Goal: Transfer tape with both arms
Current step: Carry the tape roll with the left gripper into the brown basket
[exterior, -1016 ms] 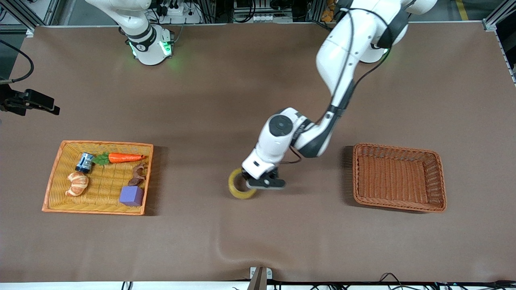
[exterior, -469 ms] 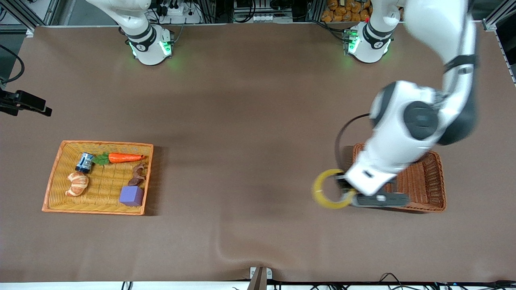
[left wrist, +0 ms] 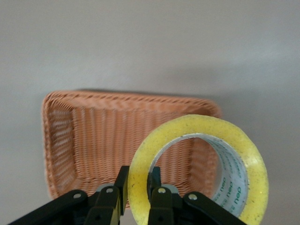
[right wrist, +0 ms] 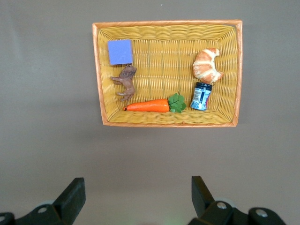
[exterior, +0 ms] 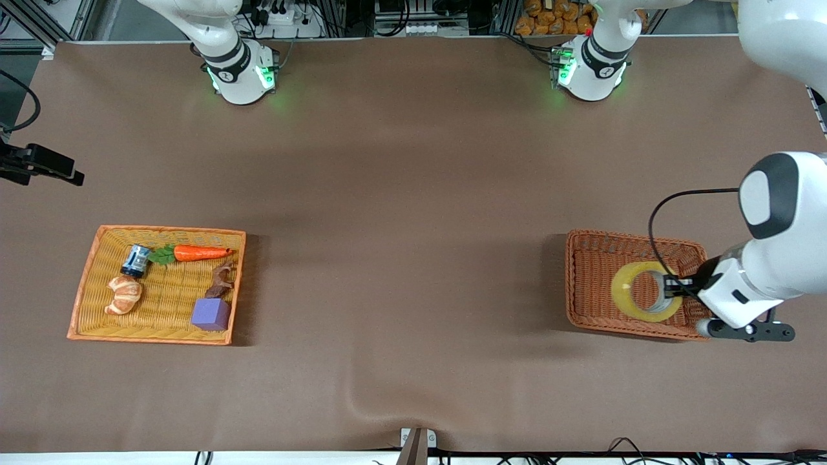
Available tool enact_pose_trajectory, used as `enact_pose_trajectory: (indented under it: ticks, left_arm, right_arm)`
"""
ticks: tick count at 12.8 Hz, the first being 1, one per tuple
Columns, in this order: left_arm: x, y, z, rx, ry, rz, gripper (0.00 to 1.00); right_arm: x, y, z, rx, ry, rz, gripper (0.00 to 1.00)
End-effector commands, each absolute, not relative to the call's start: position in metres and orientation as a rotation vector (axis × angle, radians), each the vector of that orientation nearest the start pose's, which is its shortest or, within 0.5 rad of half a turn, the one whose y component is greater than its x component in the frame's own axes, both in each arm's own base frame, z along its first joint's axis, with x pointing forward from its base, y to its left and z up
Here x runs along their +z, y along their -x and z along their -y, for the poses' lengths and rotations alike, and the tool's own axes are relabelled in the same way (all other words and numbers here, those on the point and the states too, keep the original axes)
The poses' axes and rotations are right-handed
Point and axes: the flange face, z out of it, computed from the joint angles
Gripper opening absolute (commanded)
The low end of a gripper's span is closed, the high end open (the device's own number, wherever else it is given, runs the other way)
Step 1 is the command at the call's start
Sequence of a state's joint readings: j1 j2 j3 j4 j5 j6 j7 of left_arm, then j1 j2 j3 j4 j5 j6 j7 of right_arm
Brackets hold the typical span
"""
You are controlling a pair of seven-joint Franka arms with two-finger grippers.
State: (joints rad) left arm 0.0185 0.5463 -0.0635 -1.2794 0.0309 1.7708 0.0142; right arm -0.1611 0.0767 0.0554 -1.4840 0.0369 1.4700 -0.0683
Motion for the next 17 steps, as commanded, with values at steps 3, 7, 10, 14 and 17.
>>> enact_pose_trajectory:
  ticks: [3, 7, 10, 14, 17]
  left_arm:
    - [0.397, -0.697, -0.004, 0.062, 3.085, -0.104, 0.00]
    - [0.305, -0.678, -0.039, -0.094, 3.070, -0.081, 0.00]
    - [0.290, -0.673, -0.043, -0.093, 3.075, -0.055, 0.00]
    - [0.275, -0.657, -0.043, 0.005, 3.083, -0.032, 0.17]
    - [0.323, -0.652, -0.025, 0.027, 3.084, 0.050, 1.00]
  right_arm:
    - [0.619, -0.557, 0.039, 0.120, 3.090, -0.091, 1.00]
    - [0.621, -0.557, 0.047, 0.110, 3.093, -0.115, 1.00]
    - [0.619, -0.559, 0.051, 0.096, 3.094, -0.128, 1.00]
    - [0.618, -0.559, 0.051, 0.098, 3.092, -0.128, 1.00]
    - [0.619, -0.559, 0.050, 0.093, 3.092, -0.125, 1.00]
